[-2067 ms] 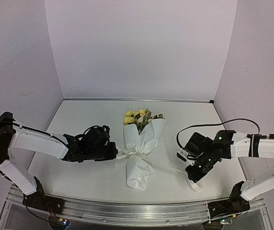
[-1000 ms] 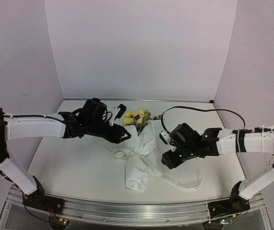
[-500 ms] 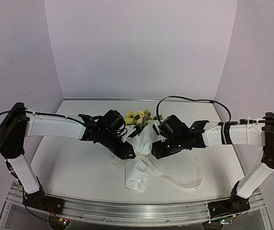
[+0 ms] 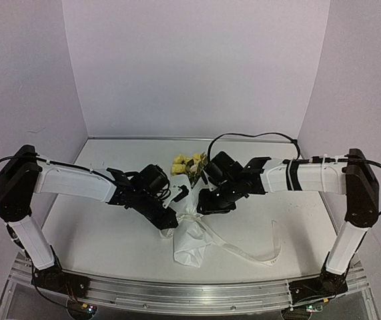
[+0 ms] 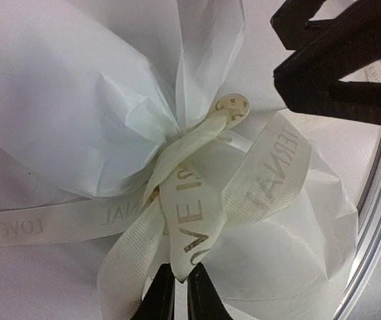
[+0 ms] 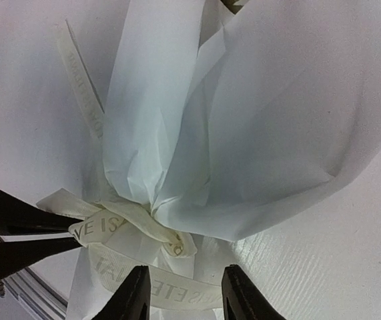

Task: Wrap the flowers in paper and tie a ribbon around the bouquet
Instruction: Cross the half-tied ribbon with the folded bouquet.

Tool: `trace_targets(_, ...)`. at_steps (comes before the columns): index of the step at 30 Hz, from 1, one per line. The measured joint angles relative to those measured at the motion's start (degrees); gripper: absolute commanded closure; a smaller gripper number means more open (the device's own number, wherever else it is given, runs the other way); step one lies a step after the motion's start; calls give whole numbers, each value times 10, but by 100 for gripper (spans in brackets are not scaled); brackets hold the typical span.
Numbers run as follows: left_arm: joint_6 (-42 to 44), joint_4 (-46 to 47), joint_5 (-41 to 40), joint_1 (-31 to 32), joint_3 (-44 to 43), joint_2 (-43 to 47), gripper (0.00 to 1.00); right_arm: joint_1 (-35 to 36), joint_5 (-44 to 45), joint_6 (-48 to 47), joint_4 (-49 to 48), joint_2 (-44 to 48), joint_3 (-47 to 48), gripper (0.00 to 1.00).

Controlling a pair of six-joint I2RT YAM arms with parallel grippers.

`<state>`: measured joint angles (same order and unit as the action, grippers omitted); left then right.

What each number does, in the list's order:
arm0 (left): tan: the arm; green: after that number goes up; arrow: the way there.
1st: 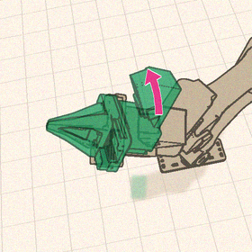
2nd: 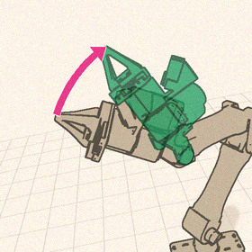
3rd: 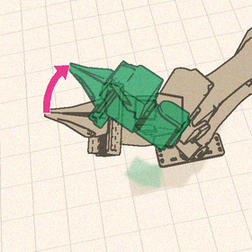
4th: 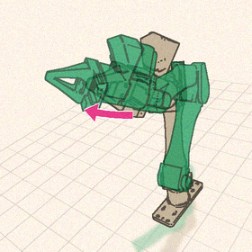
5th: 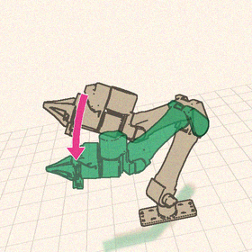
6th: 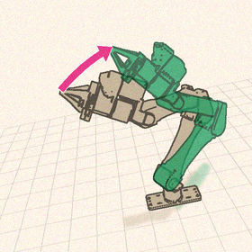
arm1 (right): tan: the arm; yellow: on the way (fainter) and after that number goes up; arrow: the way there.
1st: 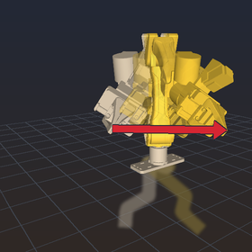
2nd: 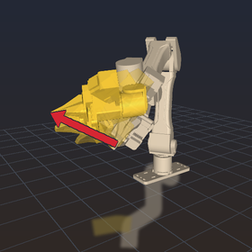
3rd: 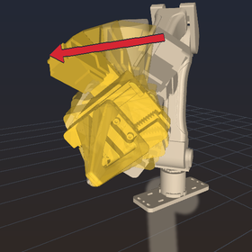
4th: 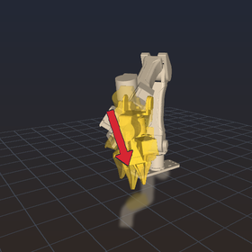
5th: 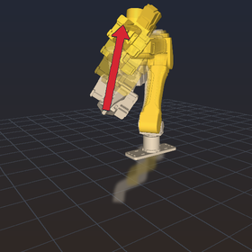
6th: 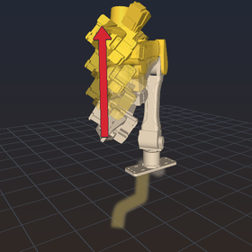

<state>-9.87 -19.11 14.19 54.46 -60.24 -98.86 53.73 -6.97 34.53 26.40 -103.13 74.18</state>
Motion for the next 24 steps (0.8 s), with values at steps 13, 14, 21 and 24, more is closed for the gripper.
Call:
trace_targets(13,-3,45,-19,0,24,63,87,7,-21,36,15,-41,16,76)
trace_targets(14,-3,47,-19,0,25,70,86,7,-22,37,15,-42,16,79)
trace_targets(21,-16,65,2,-20,26,97,73,7,-27,40,14,-48,21,94)
trace_targets(24,-23,72,14,-44,26,98,71,7,-28,35,11,-48,23,100)
